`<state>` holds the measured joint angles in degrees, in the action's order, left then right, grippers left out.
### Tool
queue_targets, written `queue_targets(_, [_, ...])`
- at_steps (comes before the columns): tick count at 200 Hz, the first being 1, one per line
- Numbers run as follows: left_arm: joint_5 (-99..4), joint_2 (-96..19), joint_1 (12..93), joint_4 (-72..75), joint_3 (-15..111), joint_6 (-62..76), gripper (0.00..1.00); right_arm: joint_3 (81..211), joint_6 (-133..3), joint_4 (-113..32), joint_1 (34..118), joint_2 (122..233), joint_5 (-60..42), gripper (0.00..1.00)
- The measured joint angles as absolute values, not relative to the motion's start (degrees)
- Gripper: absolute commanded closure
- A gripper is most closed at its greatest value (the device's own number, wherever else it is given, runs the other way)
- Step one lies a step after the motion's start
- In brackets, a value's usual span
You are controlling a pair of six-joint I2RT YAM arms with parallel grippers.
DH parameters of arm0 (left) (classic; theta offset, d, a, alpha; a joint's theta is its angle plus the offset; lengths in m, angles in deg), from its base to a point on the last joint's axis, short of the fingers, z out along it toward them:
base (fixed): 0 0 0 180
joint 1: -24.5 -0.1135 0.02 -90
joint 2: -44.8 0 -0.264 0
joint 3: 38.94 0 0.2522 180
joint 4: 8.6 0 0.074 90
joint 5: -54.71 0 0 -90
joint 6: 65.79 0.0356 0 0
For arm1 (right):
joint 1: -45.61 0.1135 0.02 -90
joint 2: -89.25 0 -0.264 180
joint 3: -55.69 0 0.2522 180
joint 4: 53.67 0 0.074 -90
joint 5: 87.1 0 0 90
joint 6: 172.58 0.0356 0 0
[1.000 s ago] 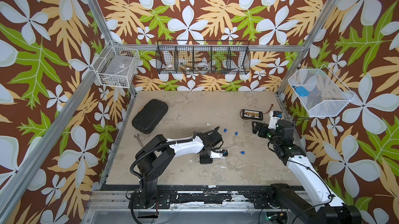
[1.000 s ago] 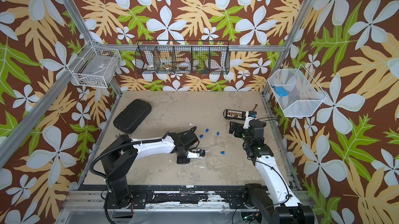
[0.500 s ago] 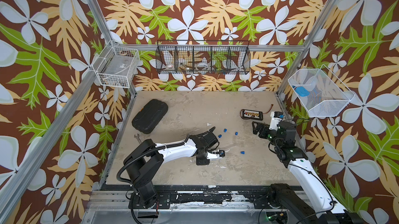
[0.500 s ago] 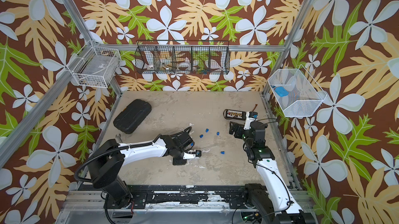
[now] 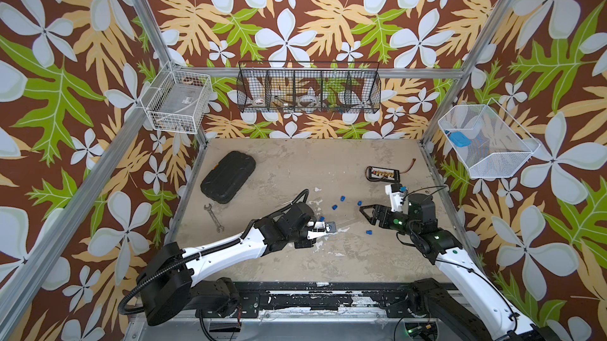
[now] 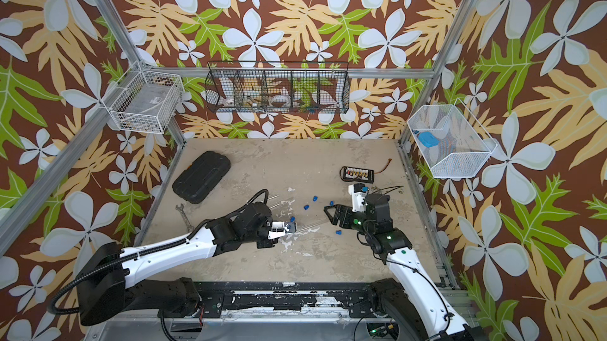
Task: Insert stoppers into test tubes
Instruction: Pick up the test tube at the center of the board, then adjust the test tube.
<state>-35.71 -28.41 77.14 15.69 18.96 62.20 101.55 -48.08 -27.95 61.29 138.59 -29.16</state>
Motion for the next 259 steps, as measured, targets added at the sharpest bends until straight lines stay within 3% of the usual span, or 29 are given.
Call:
queue_targets(72, [-35.3, -26.3, 77.1, 11.7, 17.1, 62.0, 0.87, 102.8, -40.3, -29.6, 78.6, 142.5, -28.0, 0.36])
queue_targets(136, [-35.7, -24.8, 77.1, 10.4, 16.5, 62.1, 0.87, 104.5, -34.6, -33.5, 82.4, 146.4, -25.6, 0.48])
queue_targets(259, [-37.3, -23.7, 77.1, 8.8, 15.9, 62.9, 0.87, 106.1, -29.5, -36.9, 84.2, 150.4, -26.5, 0.61])
